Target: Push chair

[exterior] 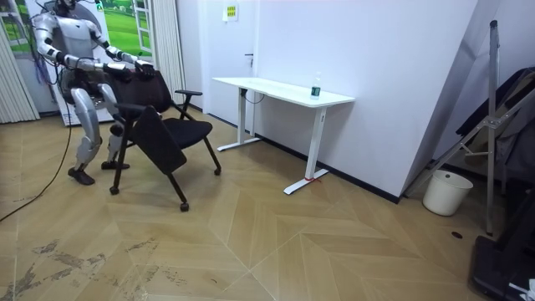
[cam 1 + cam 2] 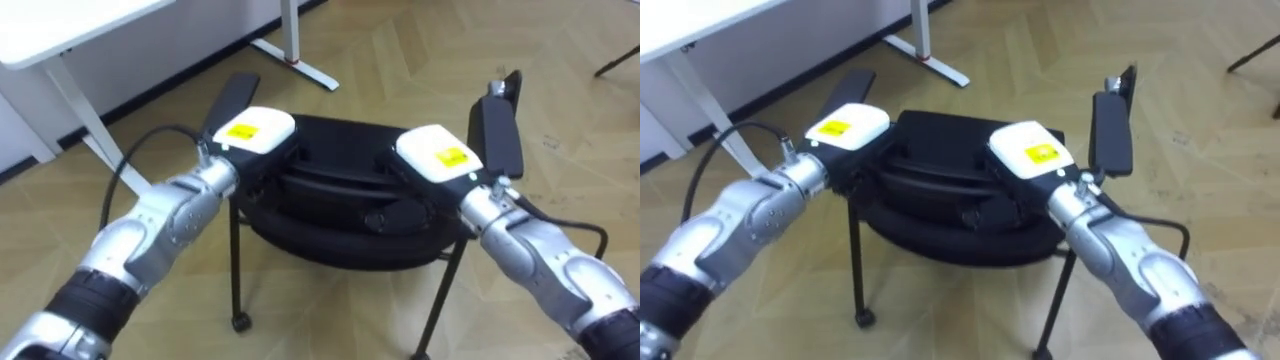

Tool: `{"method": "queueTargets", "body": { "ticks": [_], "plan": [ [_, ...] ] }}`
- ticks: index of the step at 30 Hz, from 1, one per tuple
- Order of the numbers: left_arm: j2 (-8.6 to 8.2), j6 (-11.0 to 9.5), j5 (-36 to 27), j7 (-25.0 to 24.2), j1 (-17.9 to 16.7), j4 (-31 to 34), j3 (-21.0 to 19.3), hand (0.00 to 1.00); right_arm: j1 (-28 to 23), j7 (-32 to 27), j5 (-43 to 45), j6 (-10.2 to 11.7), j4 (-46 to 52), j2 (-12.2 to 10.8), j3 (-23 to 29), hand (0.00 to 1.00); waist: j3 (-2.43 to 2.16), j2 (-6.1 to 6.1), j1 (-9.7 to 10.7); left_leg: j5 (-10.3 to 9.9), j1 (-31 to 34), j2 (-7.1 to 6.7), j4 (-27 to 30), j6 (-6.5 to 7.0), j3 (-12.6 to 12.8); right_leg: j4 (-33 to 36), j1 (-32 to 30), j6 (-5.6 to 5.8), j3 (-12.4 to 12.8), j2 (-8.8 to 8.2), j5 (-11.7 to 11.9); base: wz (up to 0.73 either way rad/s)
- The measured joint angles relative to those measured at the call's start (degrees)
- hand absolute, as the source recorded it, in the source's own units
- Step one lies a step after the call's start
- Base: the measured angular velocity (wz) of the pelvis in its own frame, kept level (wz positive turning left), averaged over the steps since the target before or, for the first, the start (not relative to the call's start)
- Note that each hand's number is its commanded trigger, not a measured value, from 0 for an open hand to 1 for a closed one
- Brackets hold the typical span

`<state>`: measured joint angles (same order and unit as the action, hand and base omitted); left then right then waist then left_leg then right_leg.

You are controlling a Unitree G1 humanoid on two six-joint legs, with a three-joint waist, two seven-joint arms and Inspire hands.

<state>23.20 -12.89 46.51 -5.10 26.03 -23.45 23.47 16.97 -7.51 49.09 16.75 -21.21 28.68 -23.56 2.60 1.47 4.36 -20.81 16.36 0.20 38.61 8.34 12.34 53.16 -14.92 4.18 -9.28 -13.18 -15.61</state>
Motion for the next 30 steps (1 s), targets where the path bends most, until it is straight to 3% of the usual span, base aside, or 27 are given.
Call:
{"method": "queueTargets", "body": {
  "ticks": [3,6,8,10,12,13,14,16,18,21,26,28,30],
  "plan": [
    [-0.03,-0.47,0.0,1.58,0.49,-1.04,0.28,1.0,0.12,-1.12,0.32,-0.21,-0.56,-0.25,-0.12,1.0,0.06,0.06,-0.2,0.01,-0.68,-0.04,-1.21,0.37,0.04,1.1,-4.85,0.21,0.27,0.47,-0.98,-0.09],
    [0.62,-1.12,-0.02,3.17,0.72,-2.04,1.62,1.0,-0.47,-2.05,-0.06,-0.21,-0.96,-0.3,-0.93,1.0,0.14,-0.01,0.4,-0.38,-2.01,-0.03,-2.09,0.29,-0.97,-6.64,-8.83,-0.46,-0.28,3.13,-0.79,0.14],
    [0.48,-1.23,0.23,3.51,0.68,-2.21,2.0,1.0,-1.31,-2.7,0.03,-0.22,-0.81,-0.39,-0.92,1.0,0.24,-0.52,0.65,-0.94,-2.95,-0.11,-2.09,0.03,-1.68,-13.49,-9.96,-1.22,-0.31,5.23,1.17,0.25],
    [0.45,-1.2,0.41,3.69,0.53,-2.25,2.66,1.0,-2.71,-3.56,0.13,-0.19,-0.39,-0.35,-0.92,1.0,-0.02,-1.32,1.09,-2.27,-3.98,-0.79,-1.69,-0.64,-3.41,-21.1,-10.1,-2.43,-1.09,7.1,5.64,0.35],
    [0.36,-1.16,0.41,3.85,0.52,-2.22,2.7,1.0,-3.26,-4.53,0.43,-0.06,-0.14,-0.27,-0.92,1.0,-0.32,-1.72,2.22,-3.21,-4.16,-0.96,-0.96,-1.17,-5.15,-23.98,-9.57,-3.41,0.07,8.8,8.9,0.52],
    [0.32,-1.02,0.41,4.34,0.53,-2.21,2.78,1.0,-3.34,-4.89,0.52,-0.1,-0.09,-0.32,-0.92,1.0,-0.43,-1.82,2.67,-3.6,-4.41,-0.99,-0.96,-1.79,-6.36,-24.68,-8.75,-4.59,0.75,9.68,10.01,0.45],
    [0.31,-0.95,0.41,4.51,0.54,-2.18,2.79,1.0,-3.32,-4.98,0.55,-0.17,-0.07,-0.36,-0.91,1.0,-0.52,-1.88,2.93,-3.64,-4.57,-0.97,-1.07,-2.04,-6.79,-24.67,-8.25,-4.76,0.56,9.8,10.11,0.36],
    [-0.02,-0.44,0.53,4.69,0.56,-2.15,2.83,1.0,-3.3,-4.97,0.74,-0.39,0.43,-0.3,-0.77,1.0,-0.62,-1.8,3.35,-4.35,-5.86,-0.88,-1.86,-3.12,-8.13,-23.6,-7.18,-6.15,-0.48,9.79,10.75,0.26],
    [0.06,-0.42,0.49,5.11,0.7,-2.13,2.82,1.0,-3.23,-4.64,1.02,-1.19,1.44,-0.19,-0.76,1.0,-0.68,-1.72,3.31,-4.72,-7.02,-0.75,-3.02,-3.77,-8.52,-22.21,-7.13,-6.88,-0.88,9.76,9.05,0.11],
    [0.24,-0.04,0.3,5.72,1.23,-2.16,2.76,1.0,-2.36,-3.79,1.02,-1.79,1.86,-0.33,-0.74,1.0,-0.81,-1.53,2.89,-5.57,-8.1,0.58,-2.33,-5.33,-8.27,-19.5,-6.73,-8.14,-2.47,9.91,5.62,0.07],
    [-0.31,0.83,0.12,5.77,1.37,-3.34,3.11,1.0,-1.25,-3.3,1.06,-1.89,0.47,-0.62,-1.46,1.0,-0.68,-1.32,2.56,-5.19,-8.04,3.99,8.1,-6.45,-5.83,-14.24,-3.57,-9.18,-3.87,10.38,-0.5,0.09],
    [-1.17,0.84,-0.65,7.37,1.13,-5.58,3.6,1.0,-0.93,-3.32,1.05,-1.89,-0.59,-0.75,-2.05,1.0,-0.58,-1.32,2.39,-2.67,-8.06,5.5,11.8,-10.13,-4.5,-14.56,-0.72,-9.8,-4.34,10.35,-2.16,0.17],
    [-1.87,0.99,-0.71,9.0,0.65,-6.48,3.62,1.0,-0.82,-3.1,1.06,-1.89,-0.82,-0.79,-2.09,1.0,-0.49,-1.45,2.24,-2.42,-6.37,6.81,12.65,-10.82,-4.43,-15.2,0.83,-9.85,-4.39,10.32,-3.36,0.14]
  ]
}}
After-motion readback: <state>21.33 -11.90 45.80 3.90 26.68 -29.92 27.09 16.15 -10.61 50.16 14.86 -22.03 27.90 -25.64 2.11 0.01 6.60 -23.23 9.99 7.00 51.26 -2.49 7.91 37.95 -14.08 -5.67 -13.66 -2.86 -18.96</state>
